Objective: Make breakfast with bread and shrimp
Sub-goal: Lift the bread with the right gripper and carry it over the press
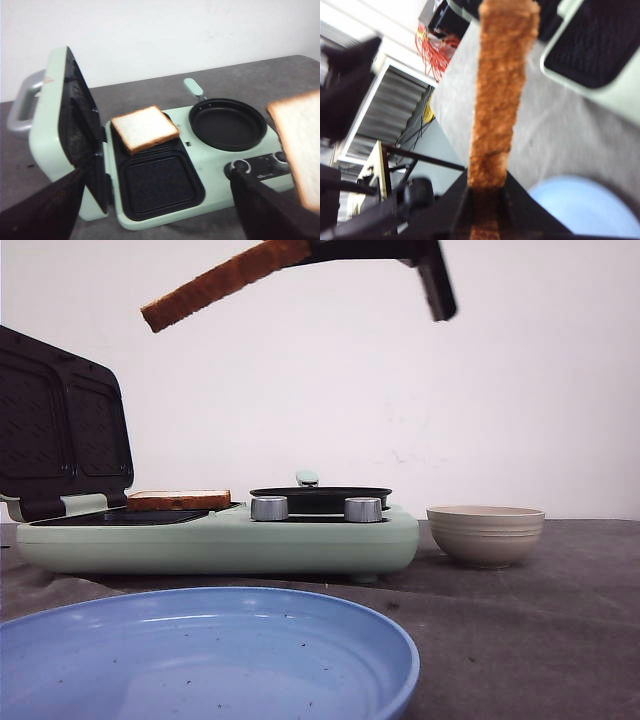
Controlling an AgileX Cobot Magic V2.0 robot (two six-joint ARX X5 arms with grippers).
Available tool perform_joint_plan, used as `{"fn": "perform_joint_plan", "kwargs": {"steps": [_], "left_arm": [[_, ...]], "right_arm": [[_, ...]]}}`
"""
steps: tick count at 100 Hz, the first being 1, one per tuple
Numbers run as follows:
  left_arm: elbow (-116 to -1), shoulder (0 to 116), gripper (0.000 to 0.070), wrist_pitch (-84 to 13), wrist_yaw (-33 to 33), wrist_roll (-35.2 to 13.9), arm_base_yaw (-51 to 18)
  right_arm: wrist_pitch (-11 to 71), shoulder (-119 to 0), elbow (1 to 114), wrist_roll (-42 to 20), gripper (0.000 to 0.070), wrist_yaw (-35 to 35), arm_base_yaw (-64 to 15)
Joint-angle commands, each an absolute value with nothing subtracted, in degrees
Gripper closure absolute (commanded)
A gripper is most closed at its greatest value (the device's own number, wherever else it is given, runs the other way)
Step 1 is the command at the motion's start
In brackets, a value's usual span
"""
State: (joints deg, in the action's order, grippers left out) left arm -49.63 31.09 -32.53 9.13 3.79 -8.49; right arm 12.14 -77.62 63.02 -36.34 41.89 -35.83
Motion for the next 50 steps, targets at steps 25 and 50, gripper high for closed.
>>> {"fn": "perform_joint_plan", "kwargs": {"steps": [25,50], "left_arm": [[-50.17,29.43,0.0195,-32.21,8.95,4.89,-8.58],[-50.17,29.28,0.0195,-32.25,8.82,4.82,-8.58]], "right_arm": [[12.47,-92.01,77.87,-35.33,0.0699,43.57,-36.25],[12.40,-102.39,85.60,-35.35,0.0699,43.64,-36.32]]}}
